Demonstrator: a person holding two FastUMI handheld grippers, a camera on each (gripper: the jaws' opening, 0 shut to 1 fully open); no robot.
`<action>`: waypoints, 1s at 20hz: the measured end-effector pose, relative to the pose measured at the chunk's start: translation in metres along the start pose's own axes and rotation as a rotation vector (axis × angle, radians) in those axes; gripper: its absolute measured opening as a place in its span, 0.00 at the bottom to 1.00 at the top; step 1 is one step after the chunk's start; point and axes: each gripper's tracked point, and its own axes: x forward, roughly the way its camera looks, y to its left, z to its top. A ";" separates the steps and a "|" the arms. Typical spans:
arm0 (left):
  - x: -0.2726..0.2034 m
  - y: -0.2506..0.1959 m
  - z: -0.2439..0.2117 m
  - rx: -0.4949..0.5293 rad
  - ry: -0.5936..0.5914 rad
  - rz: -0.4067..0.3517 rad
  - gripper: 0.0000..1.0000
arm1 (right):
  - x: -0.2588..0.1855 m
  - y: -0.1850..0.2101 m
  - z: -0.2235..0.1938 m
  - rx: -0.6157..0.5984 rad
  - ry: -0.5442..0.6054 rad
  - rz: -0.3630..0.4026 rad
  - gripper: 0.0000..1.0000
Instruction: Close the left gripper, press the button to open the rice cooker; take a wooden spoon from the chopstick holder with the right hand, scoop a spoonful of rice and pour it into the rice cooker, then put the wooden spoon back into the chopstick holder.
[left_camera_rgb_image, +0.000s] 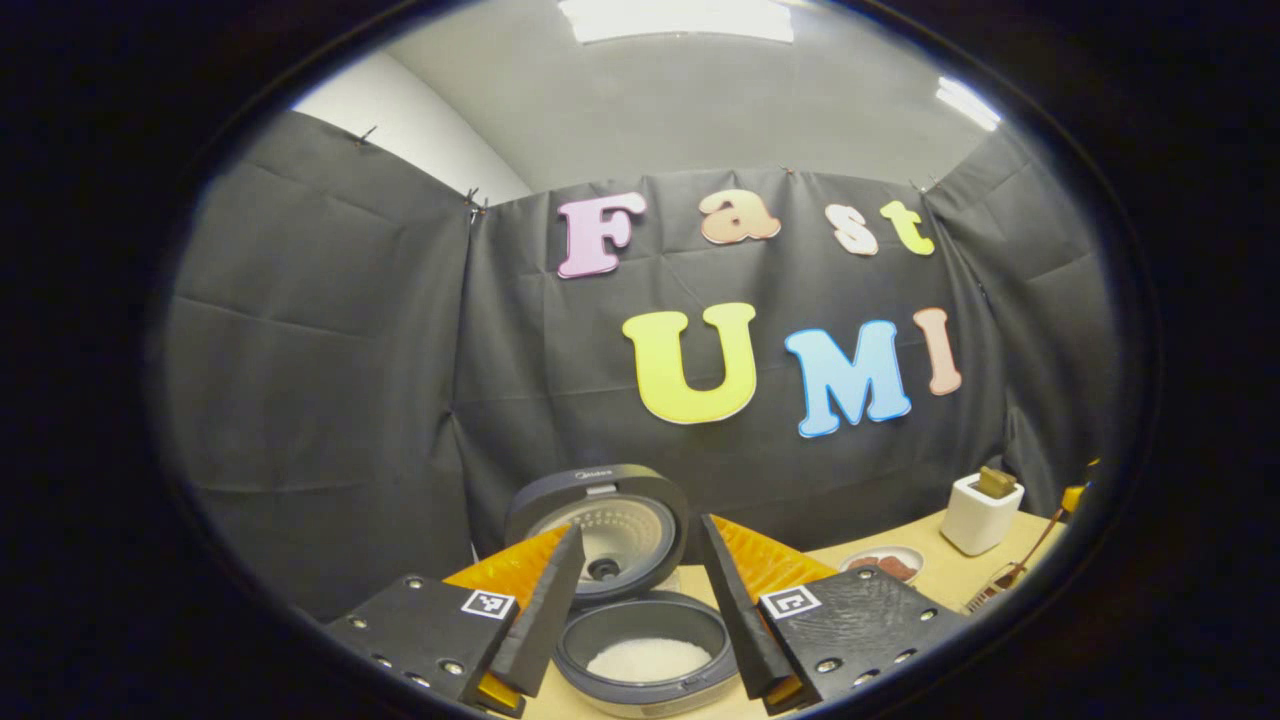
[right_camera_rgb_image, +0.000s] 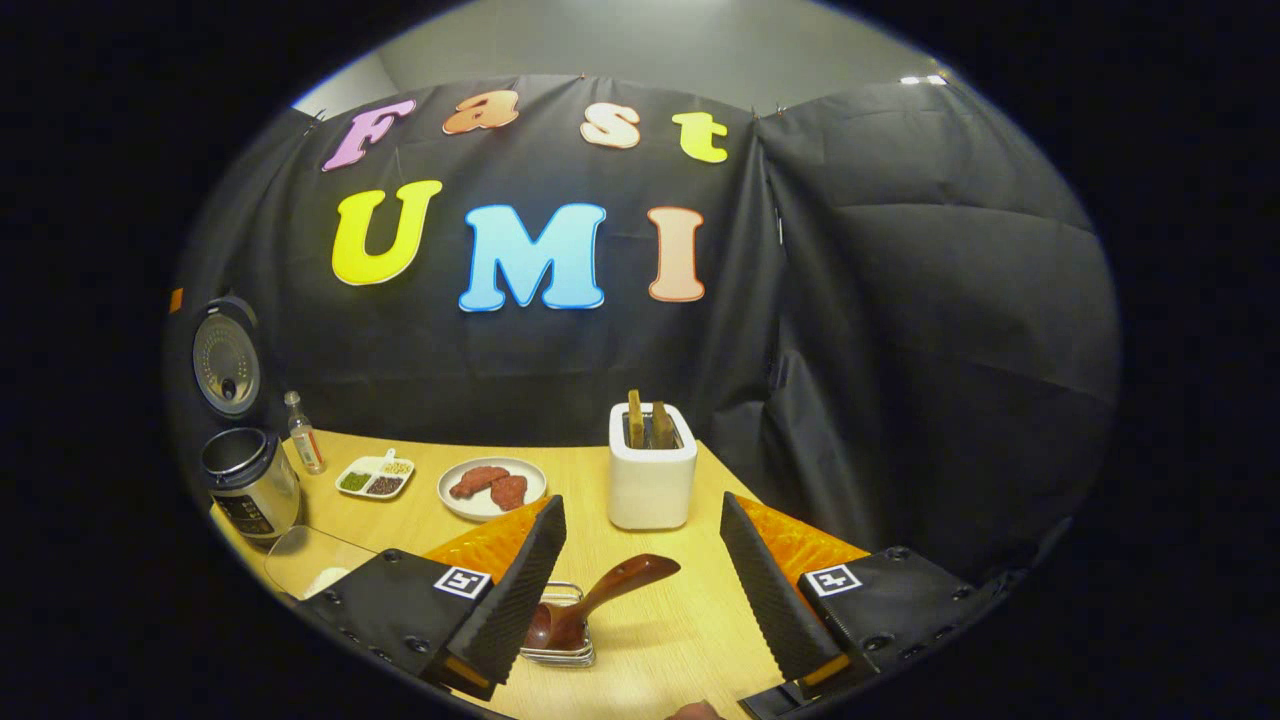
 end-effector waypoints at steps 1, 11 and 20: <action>0.015 0.005 0.006 -0.004 -0.009 -0.001 0.72 | -0.004 0.001 0.007 0.014 -0.015 -0.006 0.98; 0.166 0.042 0.017 -0.014 -0.035 -0.003 0.74 | -0.021 0.020 0.021 0.034 -0.043 -0.065 0.93; 0.219 0.060 -0.041 -0.027 0.075 0.070 0.74 | -0.015 0.044 0.022 -0.014 -0.048 -0.028 0.98</action>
